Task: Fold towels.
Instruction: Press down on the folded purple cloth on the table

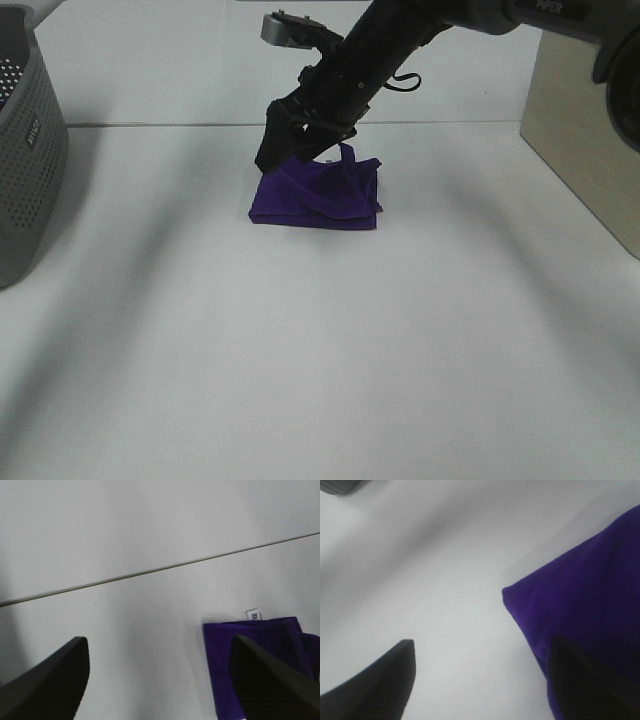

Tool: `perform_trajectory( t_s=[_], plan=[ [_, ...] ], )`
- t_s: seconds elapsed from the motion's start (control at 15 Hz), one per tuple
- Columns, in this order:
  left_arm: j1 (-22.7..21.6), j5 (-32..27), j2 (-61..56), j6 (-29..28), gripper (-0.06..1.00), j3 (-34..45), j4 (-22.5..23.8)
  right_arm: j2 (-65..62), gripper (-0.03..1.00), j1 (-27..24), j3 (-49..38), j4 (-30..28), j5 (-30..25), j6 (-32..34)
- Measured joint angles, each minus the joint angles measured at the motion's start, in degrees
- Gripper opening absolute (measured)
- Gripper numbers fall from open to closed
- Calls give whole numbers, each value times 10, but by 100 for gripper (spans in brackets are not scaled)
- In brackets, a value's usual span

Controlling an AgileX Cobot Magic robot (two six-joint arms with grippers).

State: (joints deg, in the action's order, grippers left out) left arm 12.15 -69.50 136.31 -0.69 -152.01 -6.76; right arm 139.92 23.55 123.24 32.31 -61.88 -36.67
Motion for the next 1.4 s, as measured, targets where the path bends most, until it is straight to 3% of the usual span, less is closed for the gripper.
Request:
perform_trajectory(
  t_s=[0.2,0.73,1.2,1.33,1.4],
  plan=[
    [0,0,0,0,71,0,-4,34,73,-6,28,-38,14,0],
    [0,0,0,1,71,0,-36,56,73,-72,29,-41,31,2],
    [0,0,0,13,71,0,-34,62,73,-139,29,-72,68,62],
    [0,0,1,13,71,0,-34,62,73,-150,29,-55,58,88],
    [0,0,2,13,71,0,-34,59,71,-149,29,-15,40,77]
  ],
)
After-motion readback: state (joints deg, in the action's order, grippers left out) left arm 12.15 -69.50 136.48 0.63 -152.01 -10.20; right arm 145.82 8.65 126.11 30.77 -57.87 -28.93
